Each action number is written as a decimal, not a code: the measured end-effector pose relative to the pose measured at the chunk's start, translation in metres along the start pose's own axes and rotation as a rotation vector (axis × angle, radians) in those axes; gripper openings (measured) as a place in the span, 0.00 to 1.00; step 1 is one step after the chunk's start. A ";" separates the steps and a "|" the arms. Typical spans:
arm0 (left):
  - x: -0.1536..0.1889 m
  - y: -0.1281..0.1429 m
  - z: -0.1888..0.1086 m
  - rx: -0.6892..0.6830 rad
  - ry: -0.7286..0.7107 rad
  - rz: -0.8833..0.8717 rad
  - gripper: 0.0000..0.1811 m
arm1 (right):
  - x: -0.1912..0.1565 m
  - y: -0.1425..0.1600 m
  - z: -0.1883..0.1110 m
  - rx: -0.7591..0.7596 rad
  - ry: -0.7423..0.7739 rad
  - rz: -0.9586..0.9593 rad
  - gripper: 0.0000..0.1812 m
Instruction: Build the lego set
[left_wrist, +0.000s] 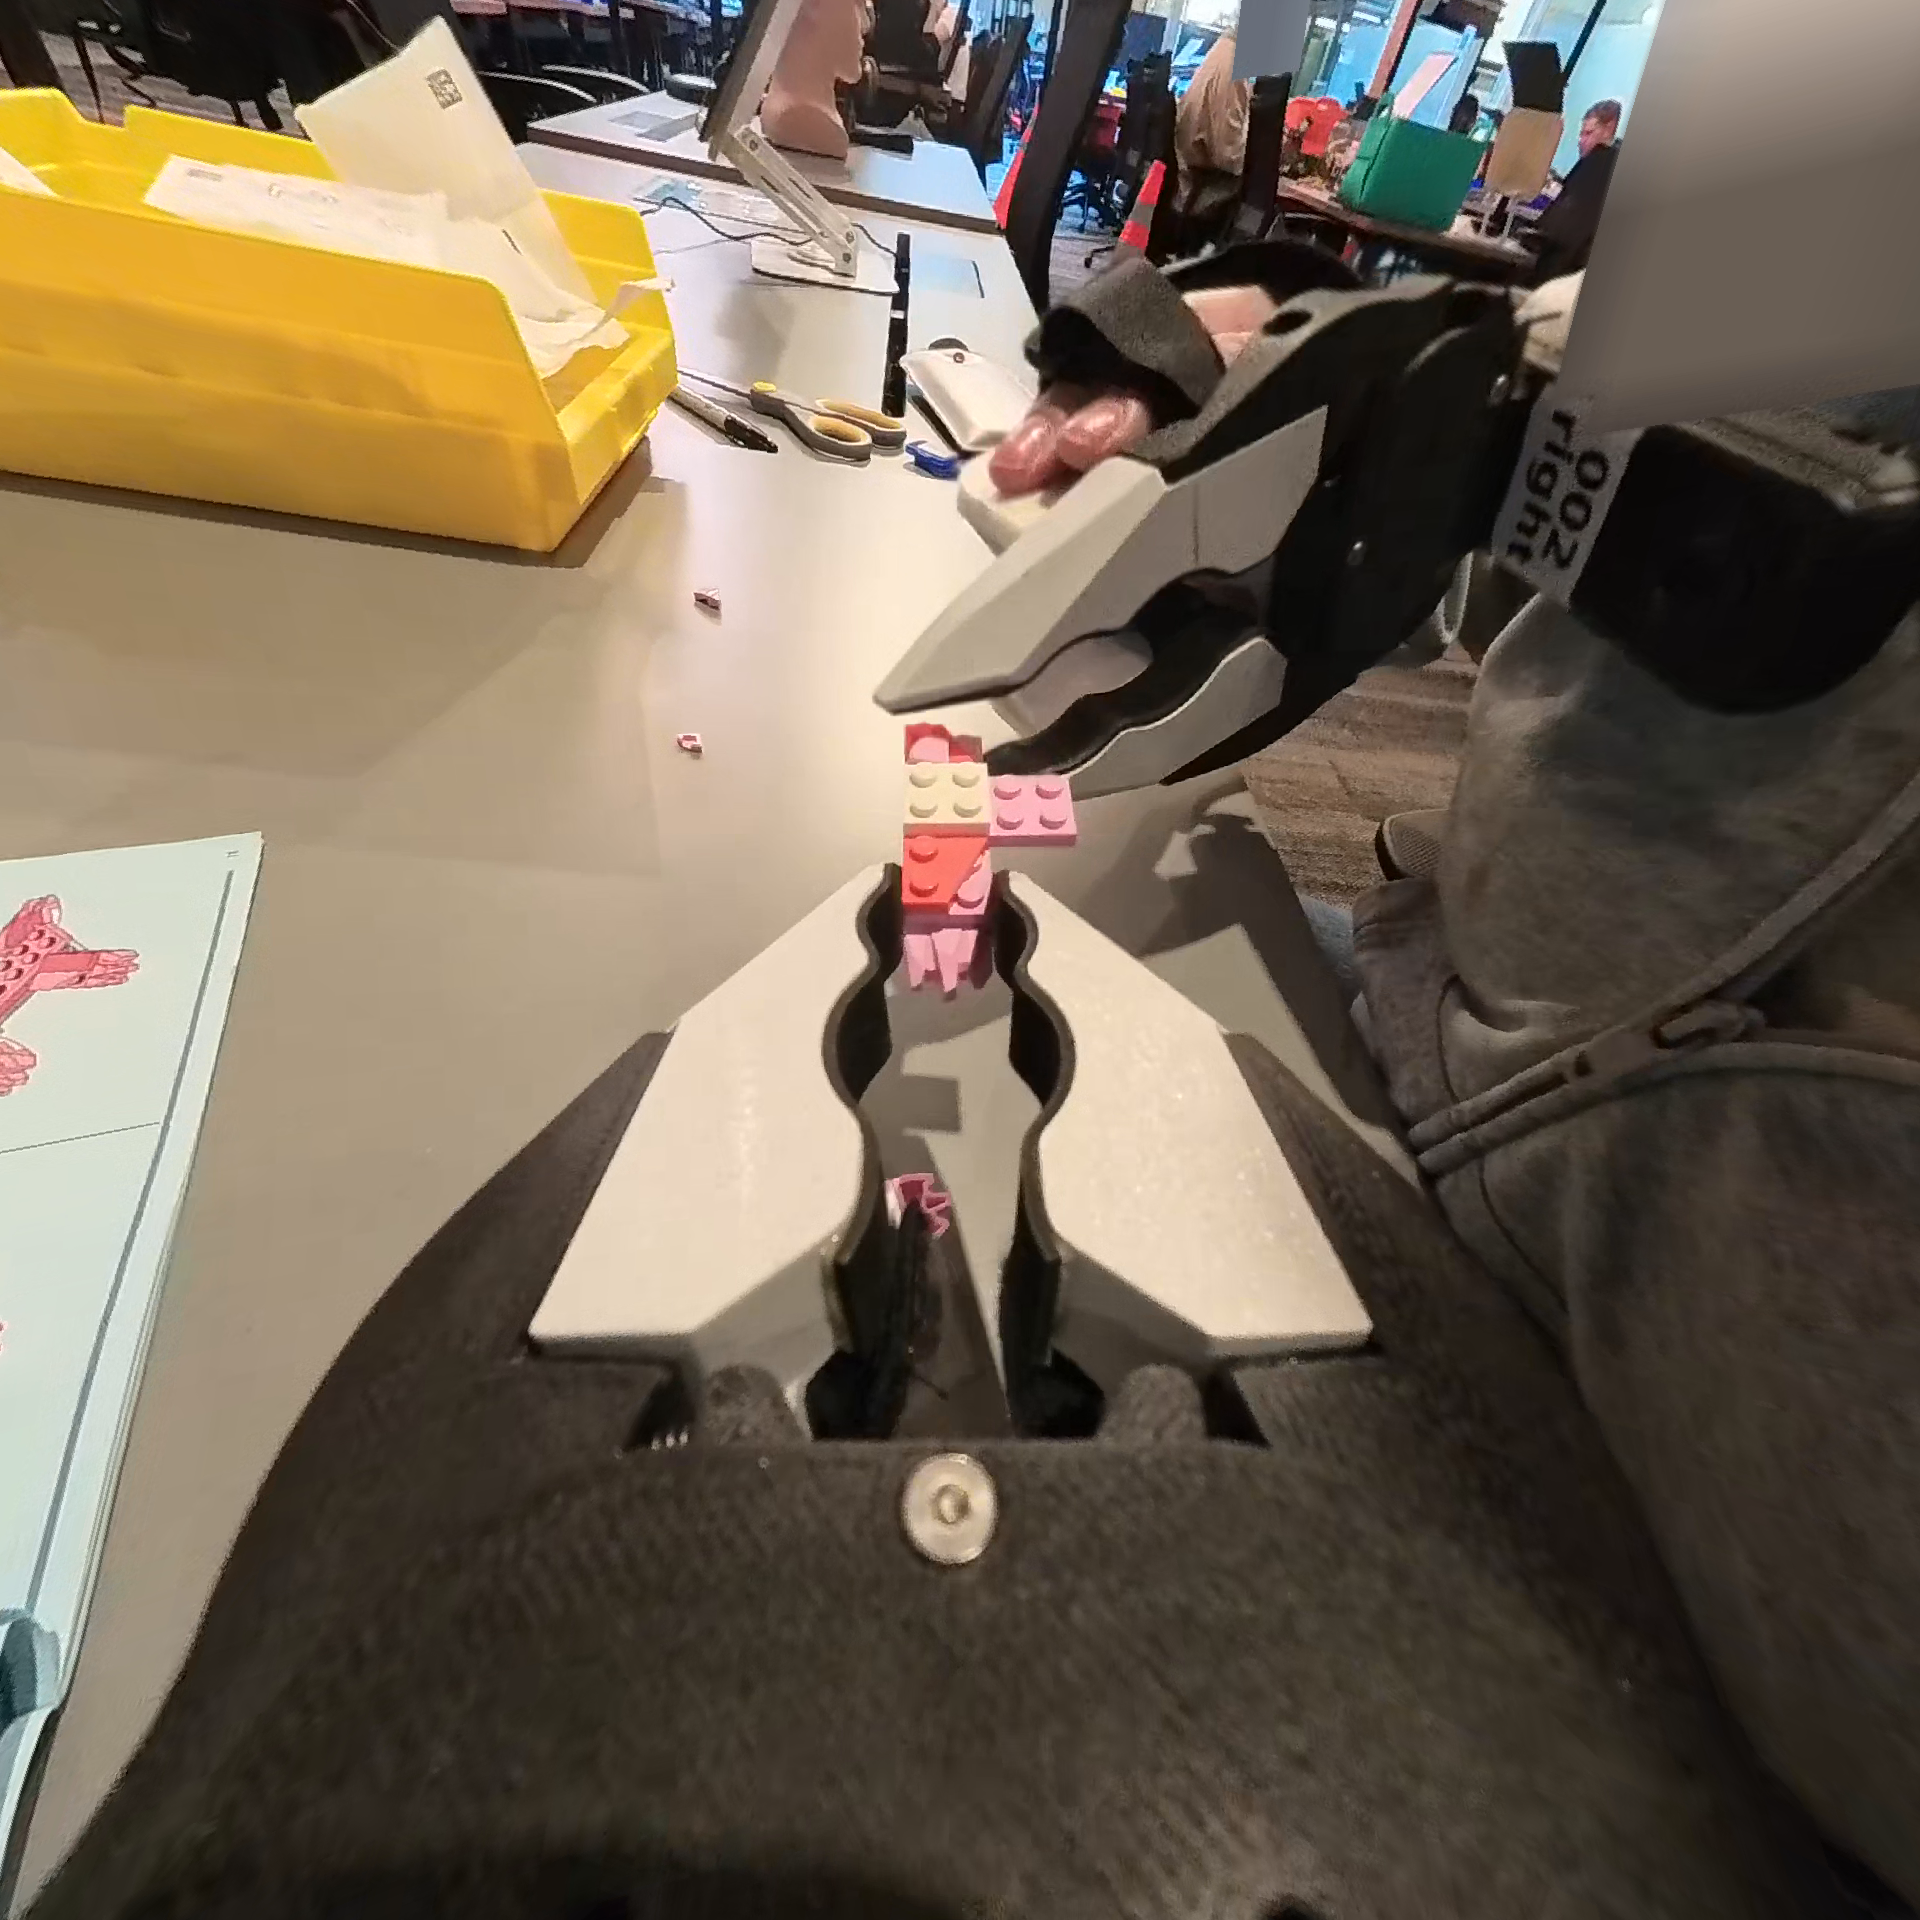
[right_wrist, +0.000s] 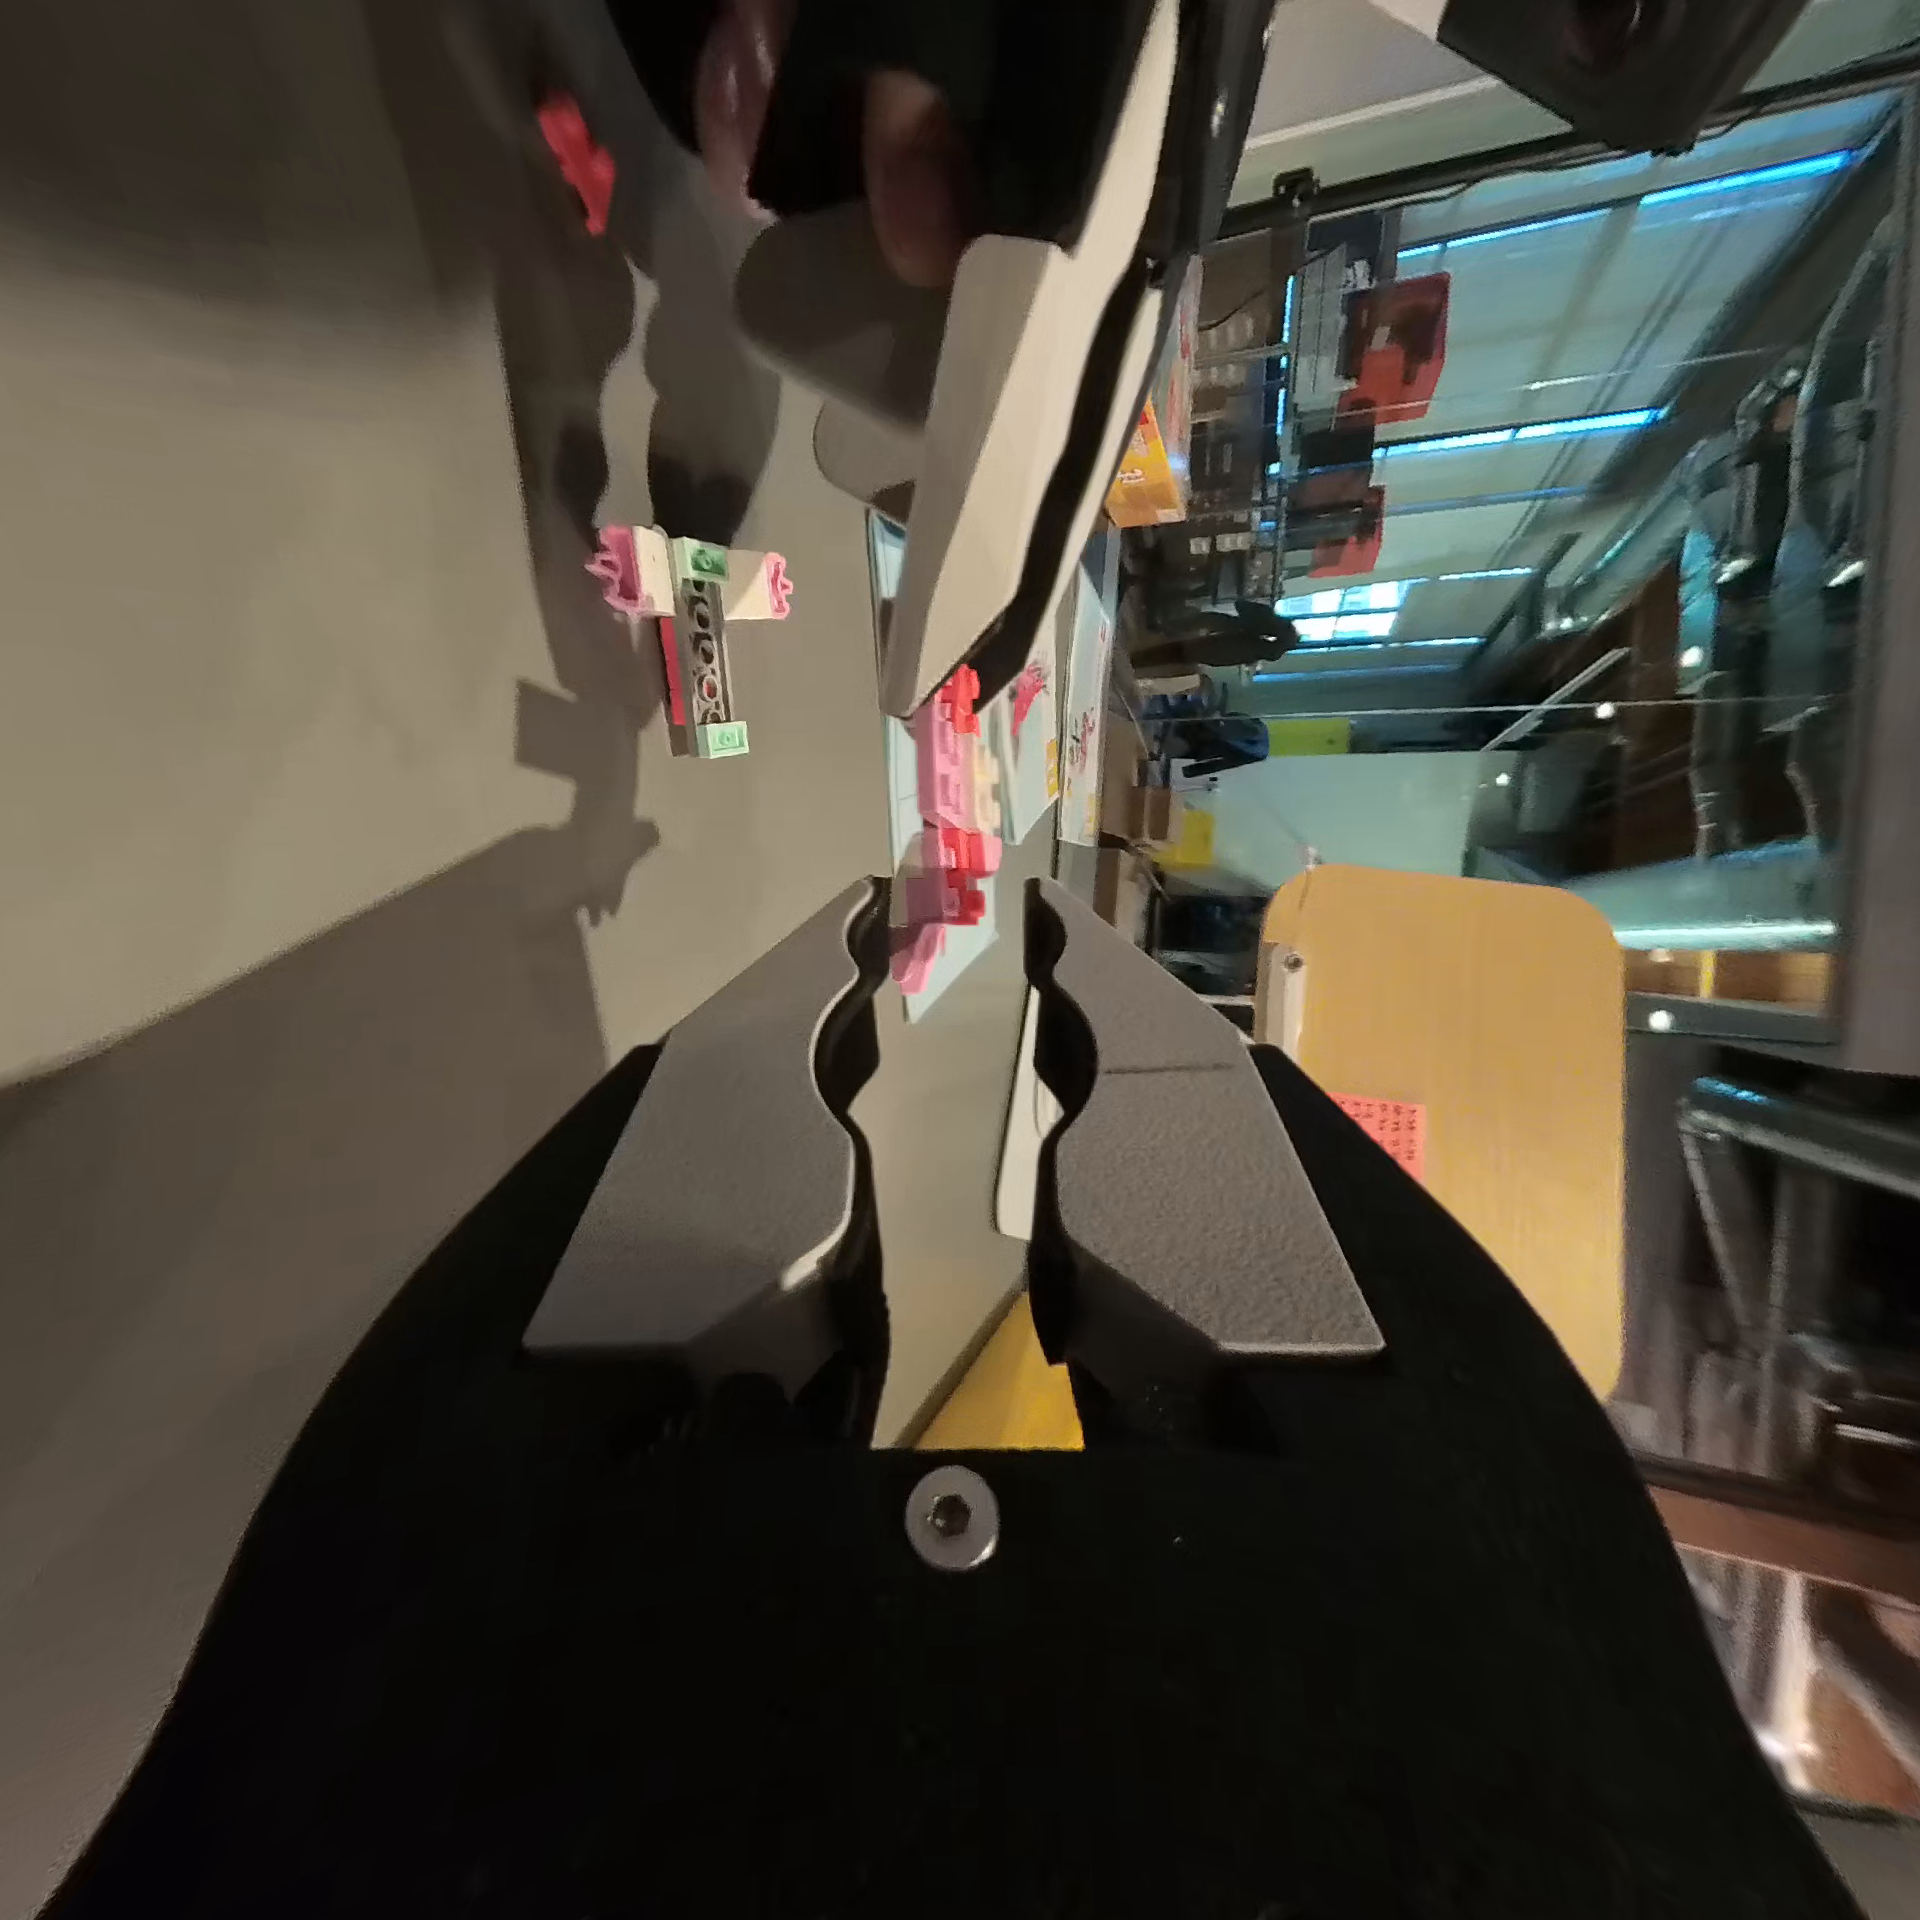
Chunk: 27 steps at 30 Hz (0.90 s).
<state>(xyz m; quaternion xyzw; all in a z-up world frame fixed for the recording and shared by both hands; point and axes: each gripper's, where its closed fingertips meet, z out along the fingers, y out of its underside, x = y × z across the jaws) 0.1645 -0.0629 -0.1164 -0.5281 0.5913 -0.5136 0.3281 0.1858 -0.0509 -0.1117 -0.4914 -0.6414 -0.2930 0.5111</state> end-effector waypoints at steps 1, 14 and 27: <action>0.000 0.000 0.000 0.002 0.002 -0.007 0.09 | 0.000 -0.001 0.000 0.000 0.005 -0.015 0.12; -0.002 0.000 0.000 -0.008 -0.006 -0.014 0.09 | -0.002 -0.007 0.005 -0.002 0.029 -0.077 0.10; -0.001 0.003 0.003 -0.024 0.007 -0.037 0.09 | -0.003 -0.006 0.006 -0.007 0.007 -0.005 0.07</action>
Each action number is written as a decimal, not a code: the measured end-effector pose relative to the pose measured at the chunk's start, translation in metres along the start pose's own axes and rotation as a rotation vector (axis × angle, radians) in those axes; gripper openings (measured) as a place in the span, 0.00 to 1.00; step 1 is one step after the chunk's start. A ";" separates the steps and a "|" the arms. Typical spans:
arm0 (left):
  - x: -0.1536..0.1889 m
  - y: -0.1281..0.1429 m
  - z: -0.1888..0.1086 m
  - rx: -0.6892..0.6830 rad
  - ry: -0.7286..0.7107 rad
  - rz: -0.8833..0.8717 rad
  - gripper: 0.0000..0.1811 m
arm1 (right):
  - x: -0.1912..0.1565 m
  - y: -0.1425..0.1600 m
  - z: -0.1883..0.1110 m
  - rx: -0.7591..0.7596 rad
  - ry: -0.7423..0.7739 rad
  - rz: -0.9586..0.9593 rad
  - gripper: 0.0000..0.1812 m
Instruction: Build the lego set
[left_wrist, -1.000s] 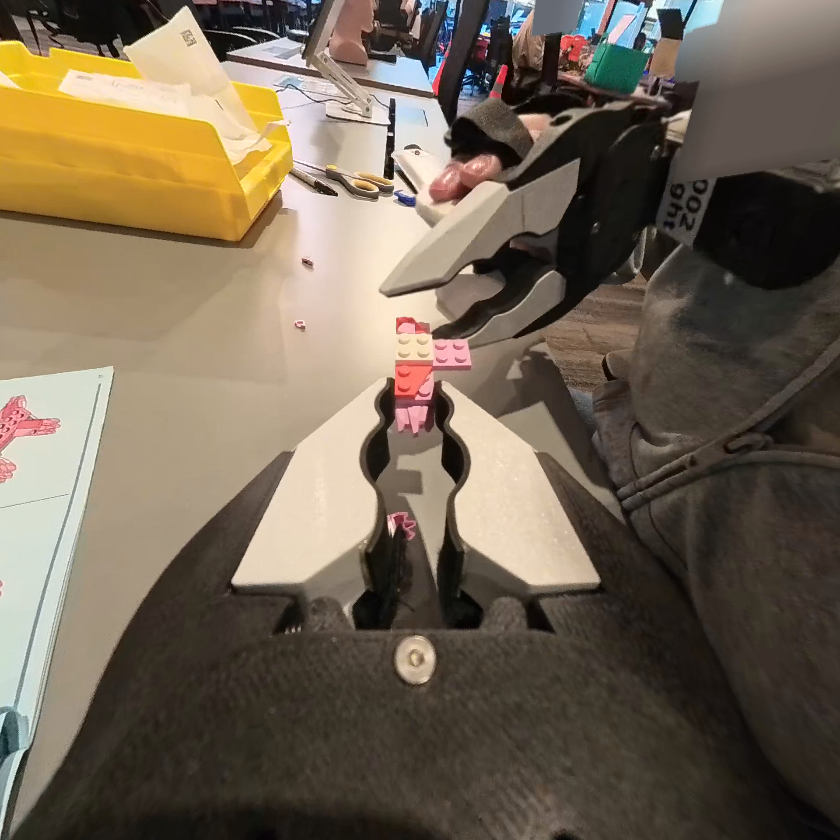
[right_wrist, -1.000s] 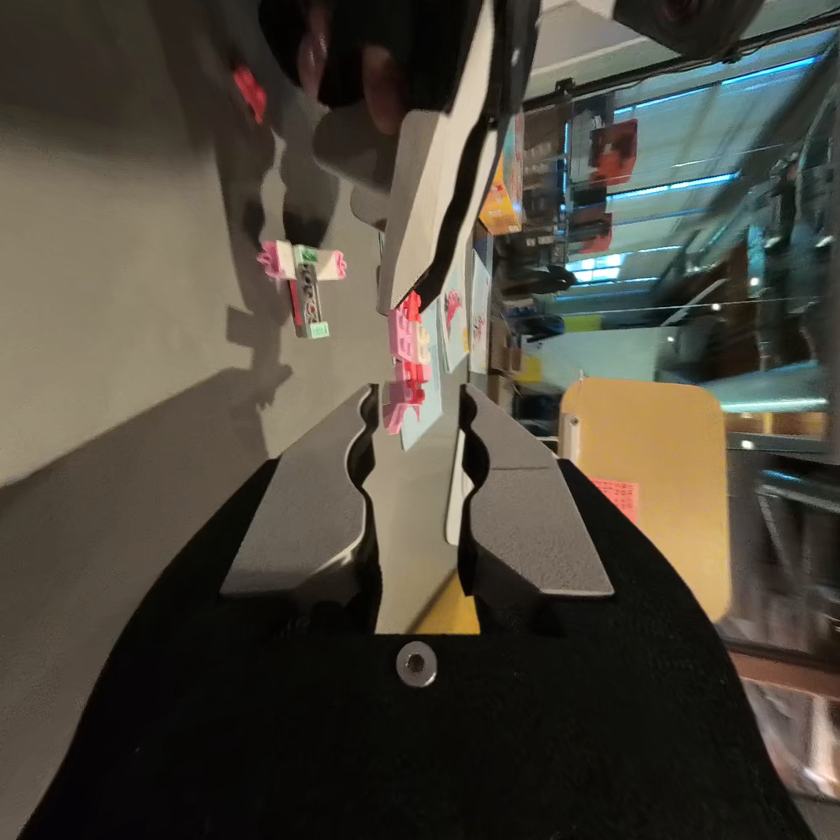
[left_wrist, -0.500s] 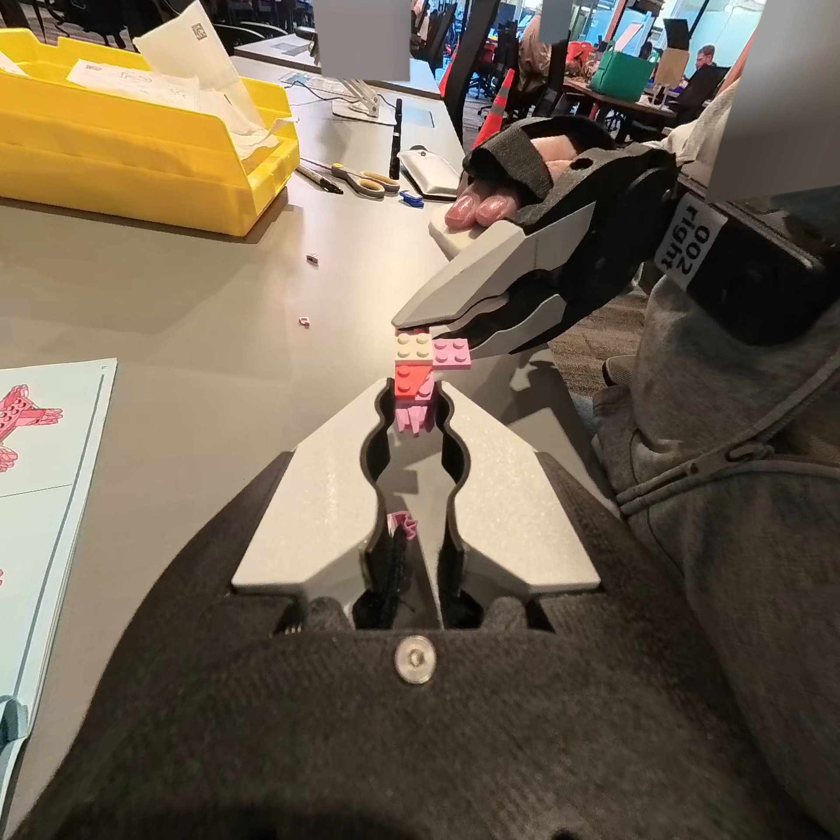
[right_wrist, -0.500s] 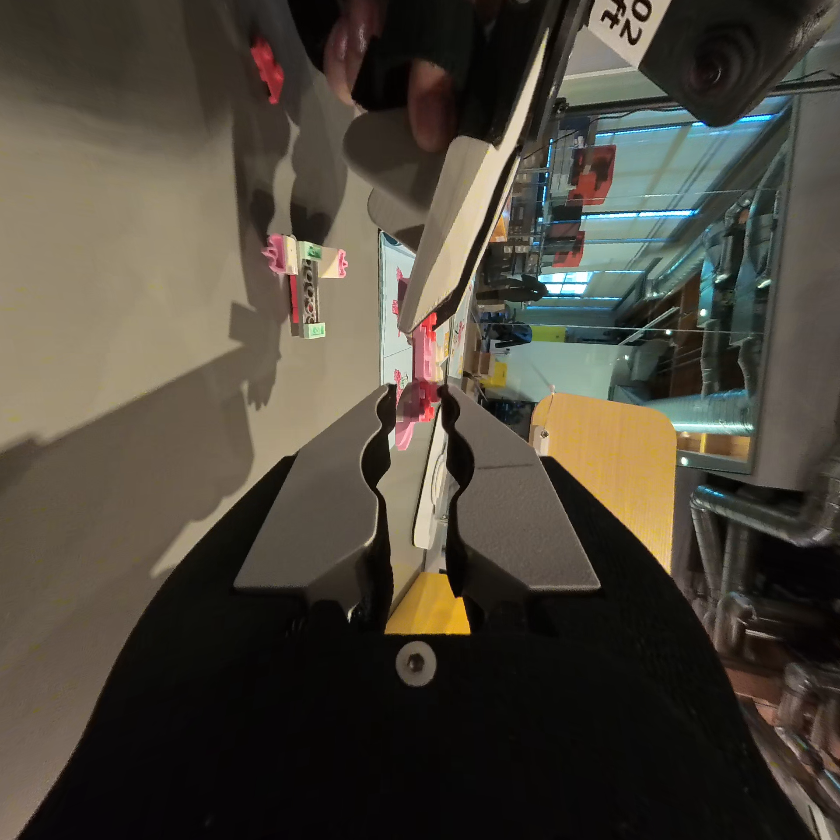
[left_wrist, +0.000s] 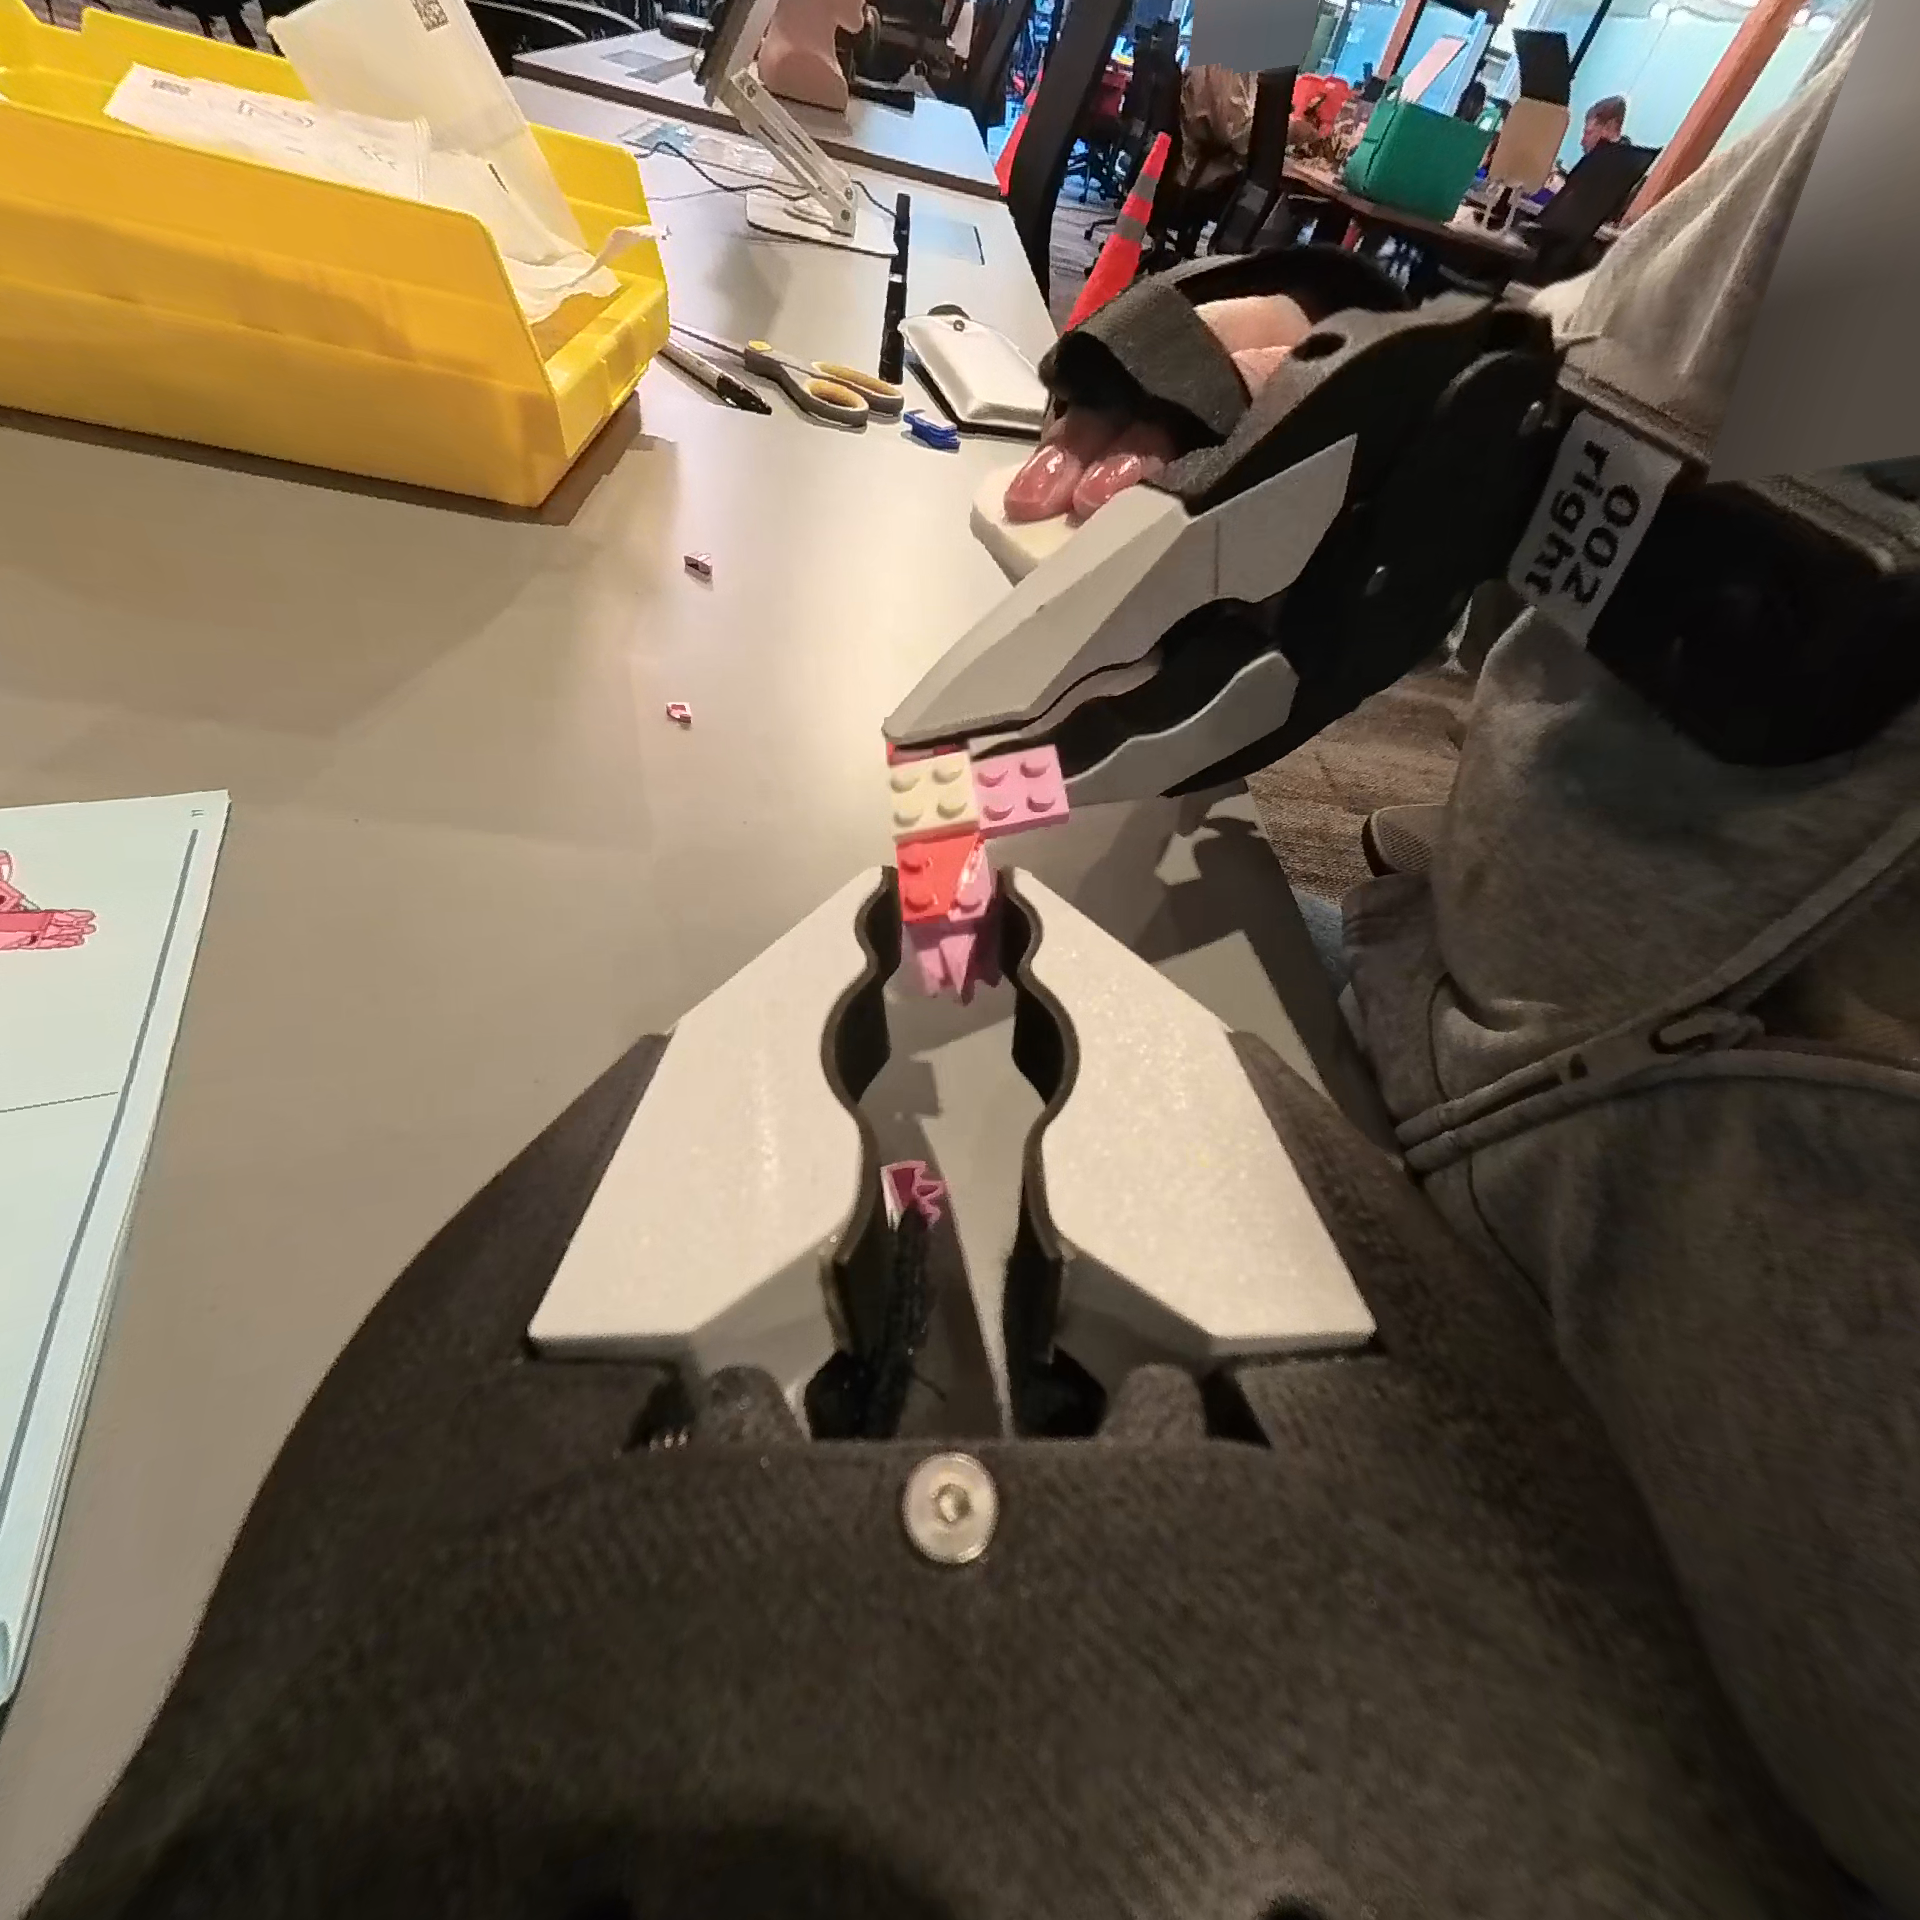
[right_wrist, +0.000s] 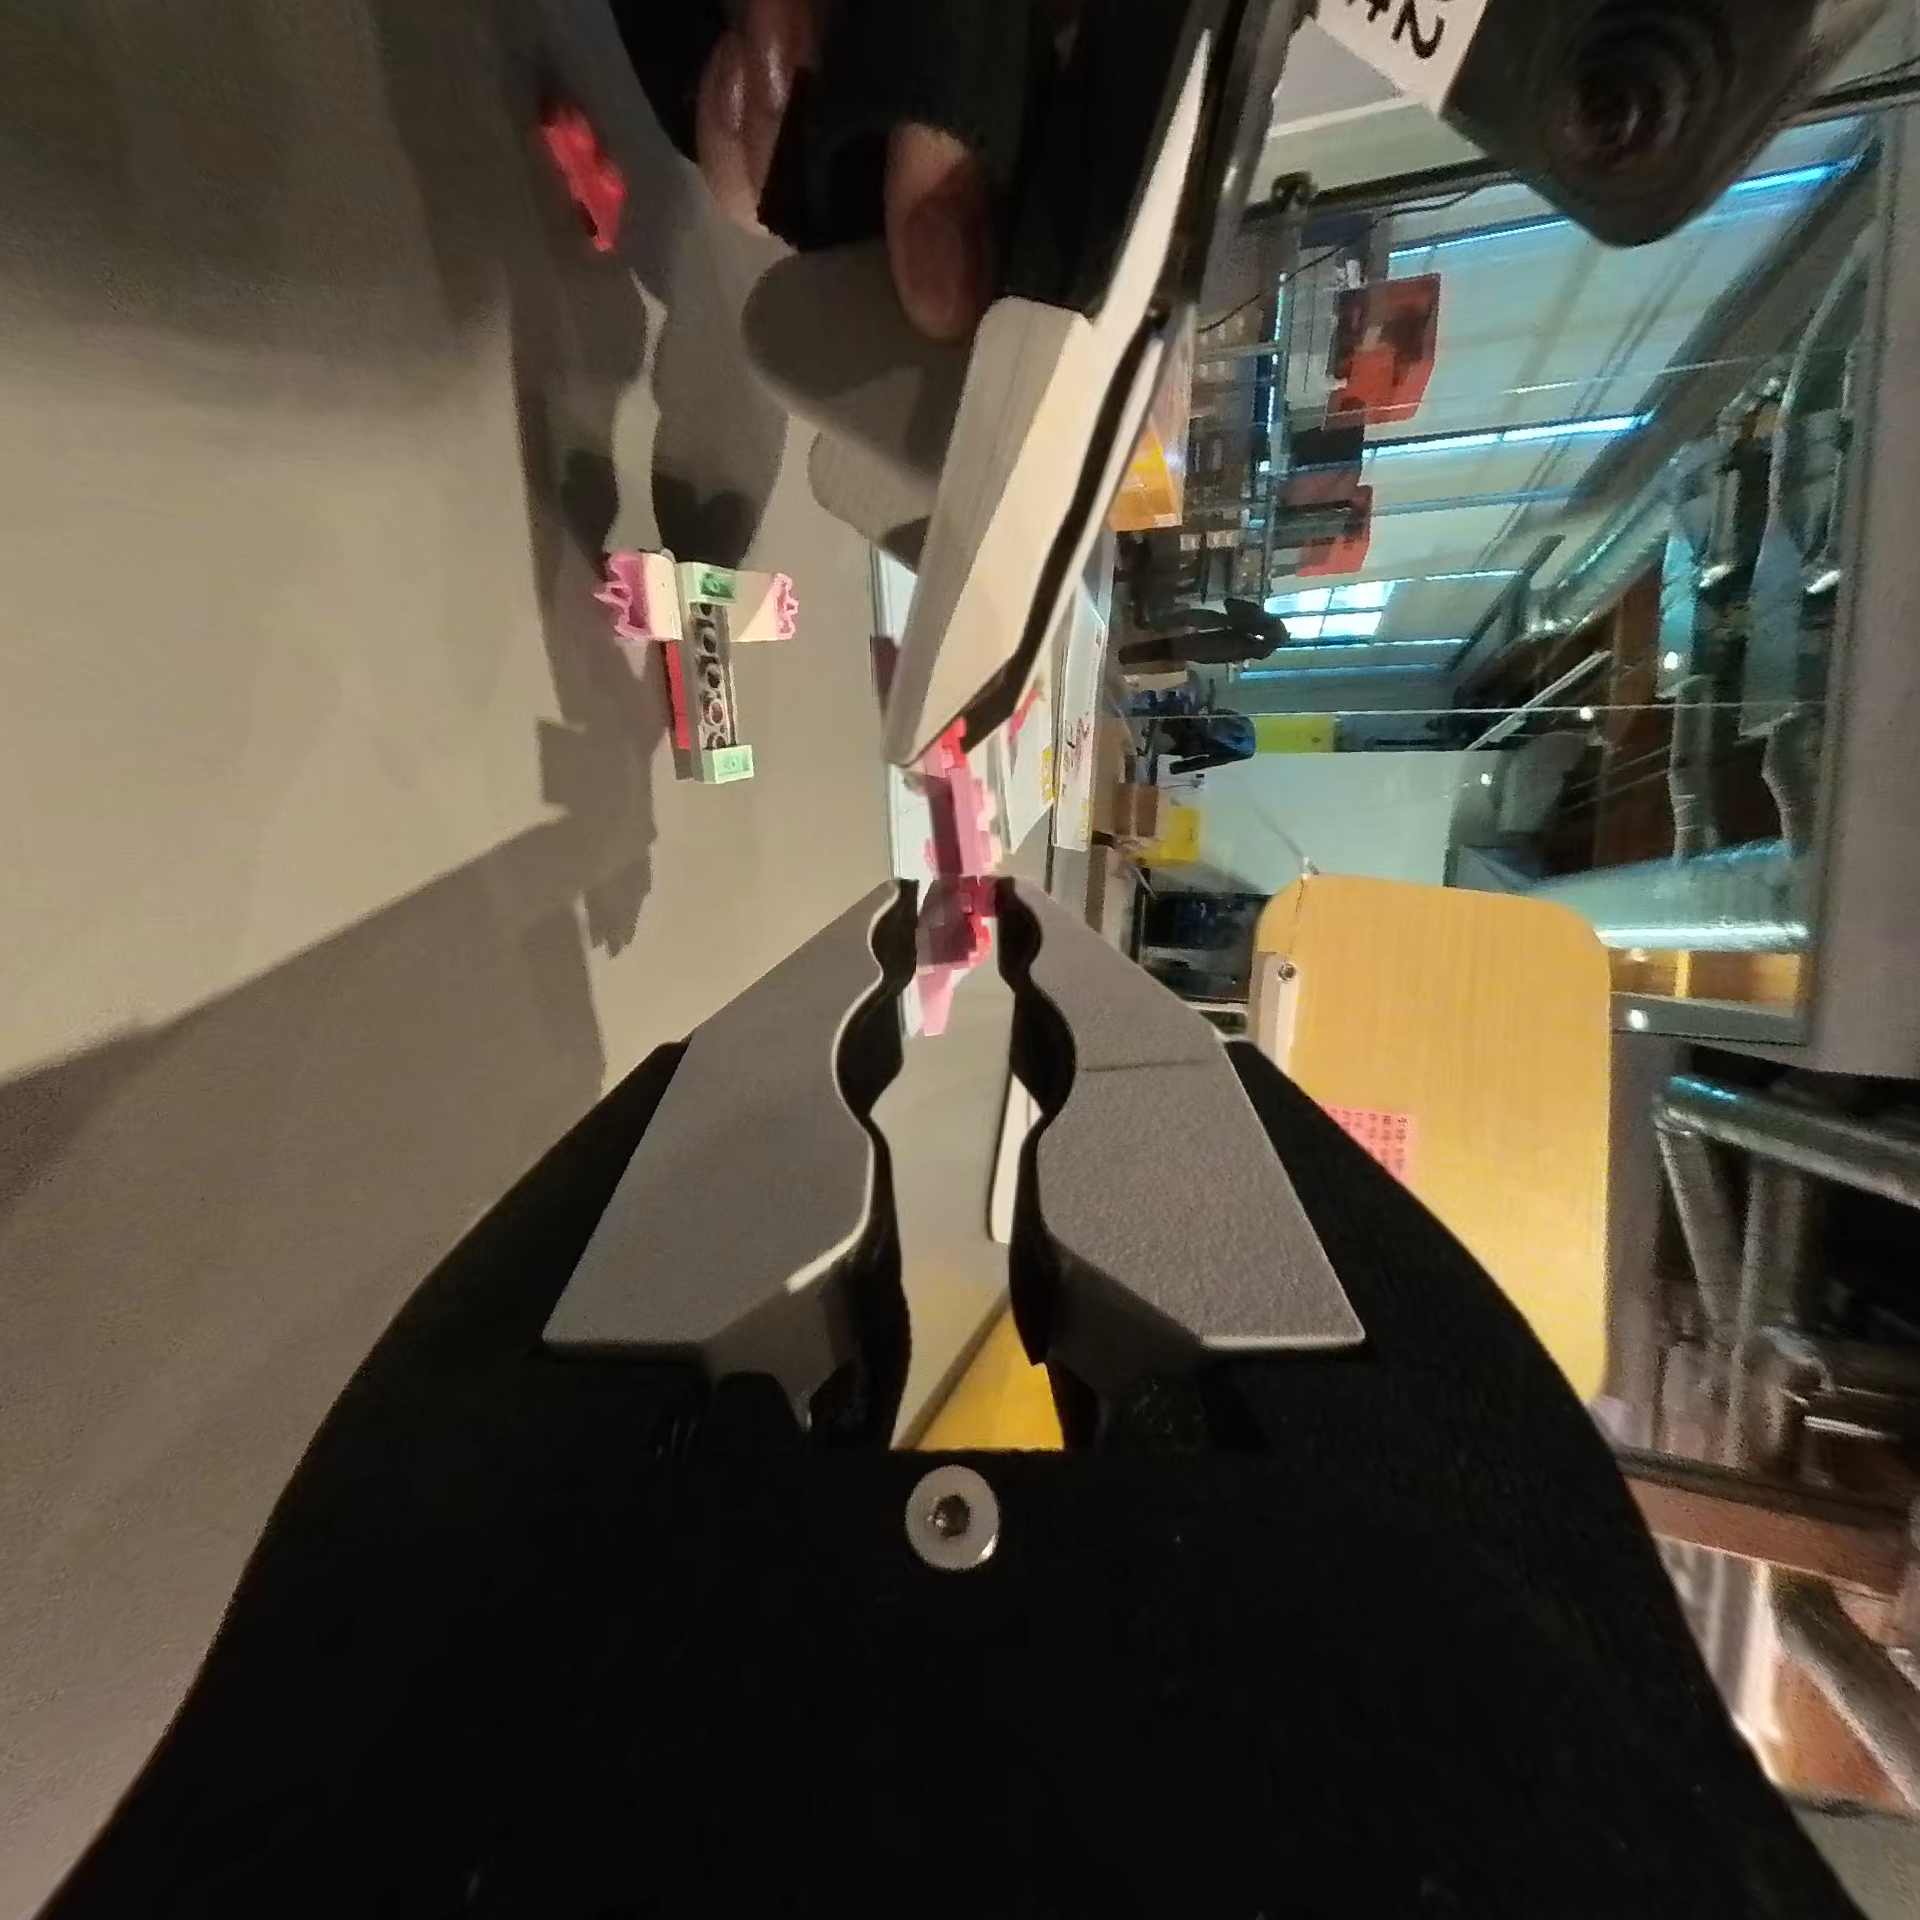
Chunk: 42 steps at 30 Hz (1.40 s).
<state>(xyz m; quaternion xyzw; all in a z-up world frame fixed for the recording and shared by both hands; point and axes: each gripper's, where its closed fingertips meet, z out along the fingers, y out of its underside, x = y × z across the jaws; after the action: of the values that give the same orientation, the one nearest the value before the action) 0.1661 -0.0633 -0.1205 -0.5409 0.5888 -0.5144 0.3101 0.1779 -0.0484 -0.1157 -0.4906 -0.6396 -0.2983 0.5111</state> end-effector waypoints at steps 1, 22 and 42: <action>0.000 0.000 0.001 0.000 0.000 0.001 0.09 | 0.000 0.000 0.000 0.002 -0.003 0.010 0.07; -0.006 -0.002 0.005 -0.170 -0.497 0.921 0.21 | 0.004 0.000 0.005 0.020 0.003 0.110 0.07; -0.011 -0.009 -0.002 -0.282 -0.708 1.284 0.07 | -0.004 -0.011 0.006 0.037 -0.076 0.142 0.09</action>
<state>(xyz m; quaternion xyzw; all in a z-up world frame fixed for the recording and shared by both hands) 0.1697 -0.0516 -0.1140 -0.2586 0.7142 0.0533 0.6482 0.1656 -0.0484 -0.1204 -0.5362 -0.6276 -0.2306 0.5151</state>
